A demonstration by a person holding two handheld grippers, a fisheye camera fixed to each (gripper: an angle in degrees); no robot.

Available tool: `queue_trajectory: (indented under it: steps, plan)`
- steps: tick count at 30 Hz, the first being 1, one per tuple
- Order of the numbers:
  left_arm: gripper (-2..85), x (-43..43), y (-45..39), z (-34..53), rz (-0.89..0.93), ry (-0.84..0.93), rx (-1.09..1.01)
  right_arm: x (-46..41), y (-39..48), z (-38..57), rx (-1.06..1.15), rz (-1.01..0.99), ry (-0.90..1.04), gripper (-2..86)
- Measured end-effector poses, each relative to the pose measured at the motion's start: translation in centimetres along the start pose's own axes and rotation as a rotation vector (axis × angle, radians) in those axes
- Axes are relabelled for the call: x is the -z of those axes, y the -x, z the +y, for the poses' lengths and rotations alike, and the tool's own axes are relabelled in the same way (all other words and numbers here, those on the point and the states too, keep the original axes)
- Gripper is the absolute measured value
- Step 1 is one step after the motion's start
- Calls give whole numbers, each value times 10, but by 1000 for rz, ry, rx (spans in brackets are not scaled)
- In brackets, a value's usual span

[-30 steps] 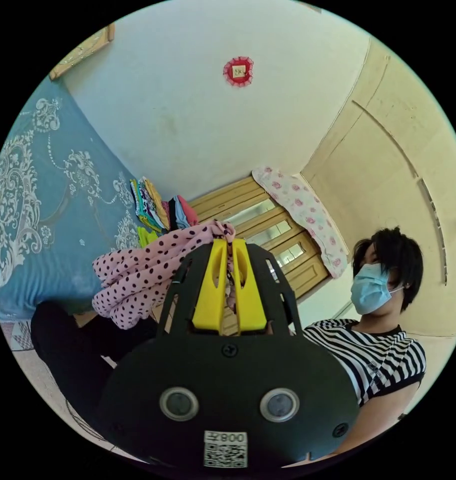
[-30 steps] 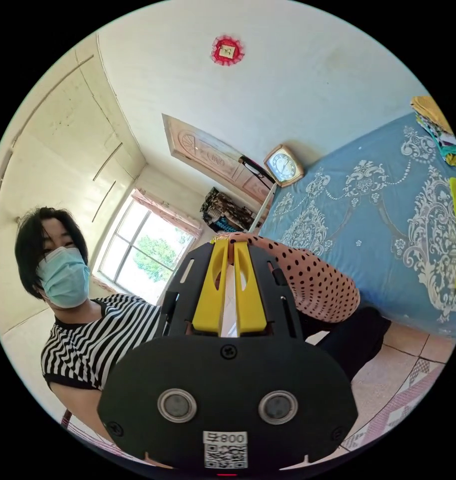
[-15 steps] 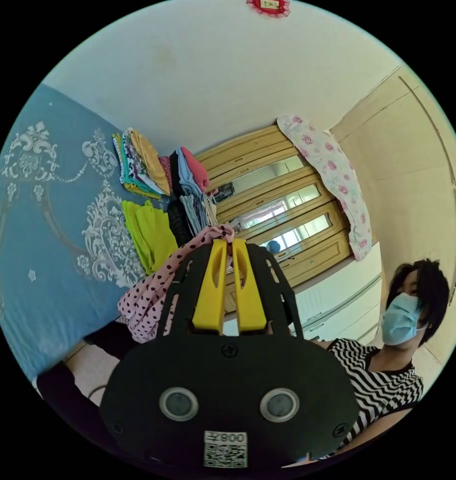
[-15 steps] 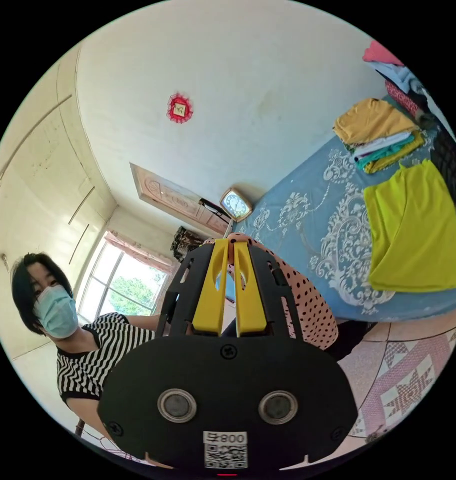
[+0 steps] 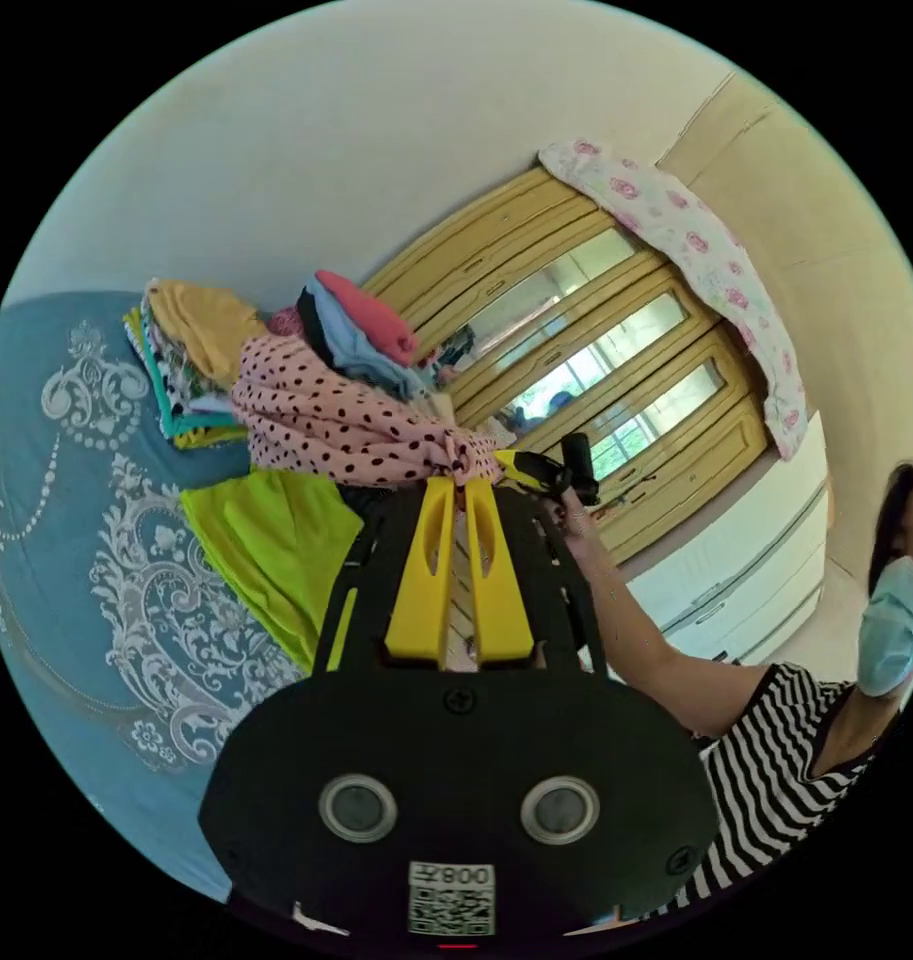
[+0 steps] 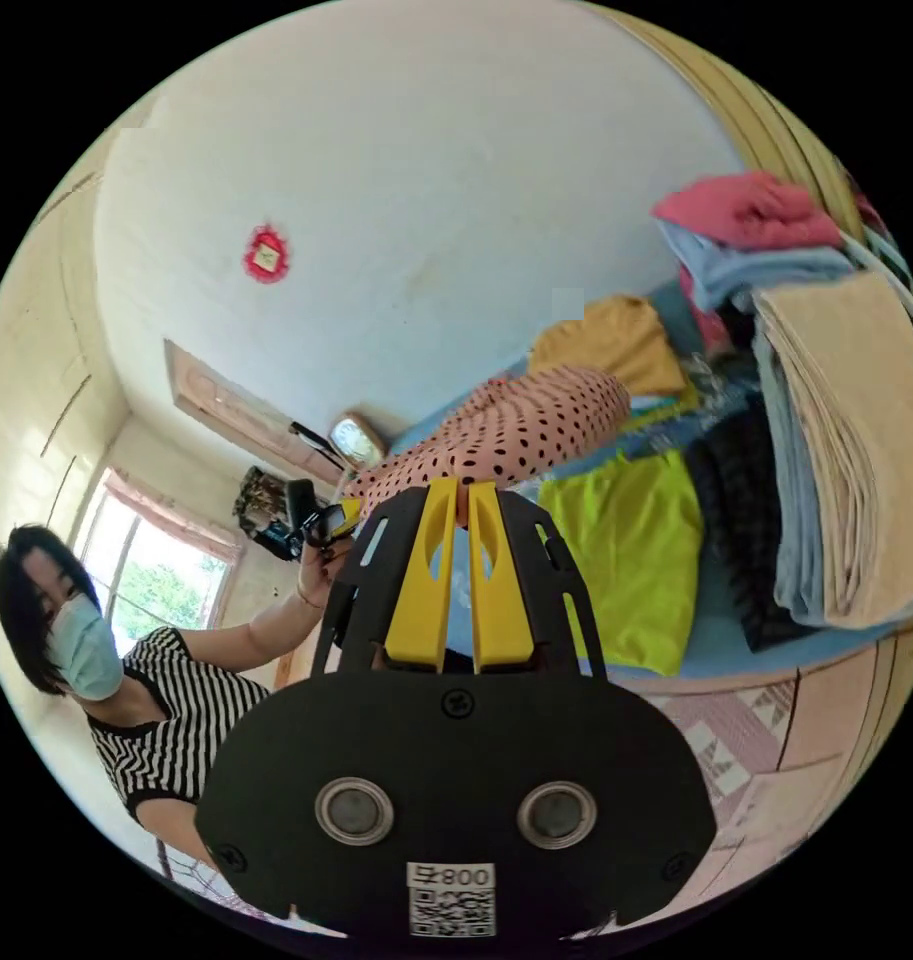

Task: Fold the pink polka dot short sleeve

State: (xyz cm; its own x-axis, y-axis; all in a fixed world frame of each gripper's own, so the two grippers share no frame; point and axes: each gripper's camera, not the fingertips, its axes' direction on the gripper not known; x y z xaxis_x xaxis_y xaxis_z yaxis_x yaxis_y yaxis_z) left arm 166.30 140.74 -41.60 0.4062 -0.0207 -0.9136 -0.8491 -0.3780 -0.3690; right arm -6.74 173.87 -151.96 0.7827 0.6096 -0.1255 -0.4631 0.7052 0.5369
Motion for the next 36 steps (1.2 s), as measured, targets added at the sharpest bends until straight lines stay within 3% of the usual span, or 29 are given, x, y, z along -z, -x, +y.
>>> queue_trajectory:
  steps: [5,9,17,20,29,31,36]
  plan:
    - [21,-129,140,75,-69,302,303,-40,-117,24,-327,107,173,17]
    - [22,-165,191,106,-36,370,371,-49,-153,36,-411,125,228,17]
    - [24,-194,265,134,-51,442,370,-41,-157,28,-406,122,258,18]
    - [24,-187,283,141,-44,447,368,-32,-153,32,-420,90,182,20]
    - [7,-132,305,148,-66,314,329,6,-72,48,-326,260,-159,9]
    - [5,-135,307,142,-66,332,302,-10,-55,41,-273,272,-144,5]
    - [3,-154,332,147,-182,483,289,-101,-71,30,-325,440,141,2]
